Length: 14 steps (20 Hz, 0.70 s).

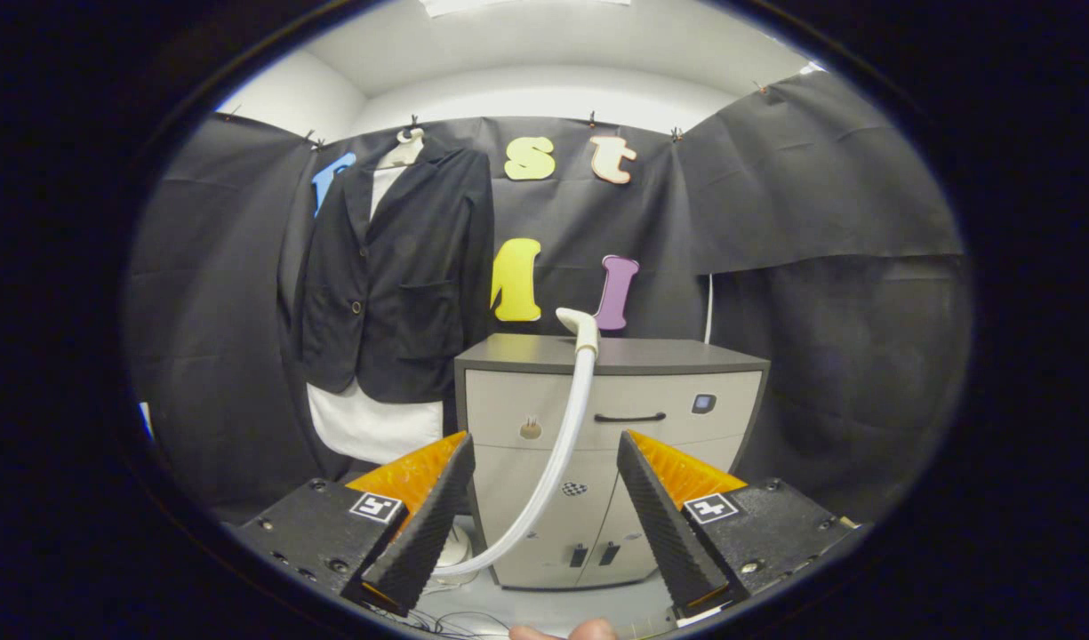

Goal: Iron the clothes twice with a garment steamer, once on the left side and once on the right side.

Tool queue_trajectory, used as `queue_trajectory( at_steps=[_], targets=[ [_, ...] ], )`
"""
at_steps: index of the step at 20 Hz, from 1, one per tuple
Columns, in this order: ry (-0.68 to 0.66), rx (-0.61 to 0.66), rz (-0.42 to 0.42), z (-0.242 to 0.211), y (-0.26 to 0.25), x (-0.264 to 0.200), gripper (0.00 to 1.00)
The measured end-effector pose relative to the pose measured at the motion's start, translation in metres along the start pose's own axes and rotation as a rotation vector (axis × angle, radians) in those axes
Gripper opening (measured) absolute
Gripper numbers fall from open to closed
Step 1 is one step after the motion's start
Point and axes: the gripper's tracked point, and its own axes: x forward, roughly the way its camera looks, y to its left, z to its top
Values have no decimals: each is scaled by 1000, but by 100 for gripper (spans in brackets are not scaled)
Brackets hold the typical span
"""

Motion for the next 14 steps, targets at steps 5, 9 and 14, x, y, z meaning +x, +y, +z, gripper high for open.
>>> queue_trajectory(
  at_steps=[5, 9, 14],
  targets=[
    [-8, 5, -87, 17, 7, 11, 100],
    [-33, 4, -145, 34, 12, 20, 100],
    [-3, -19, -173, 54, -4, 49, 100]
  ],
)
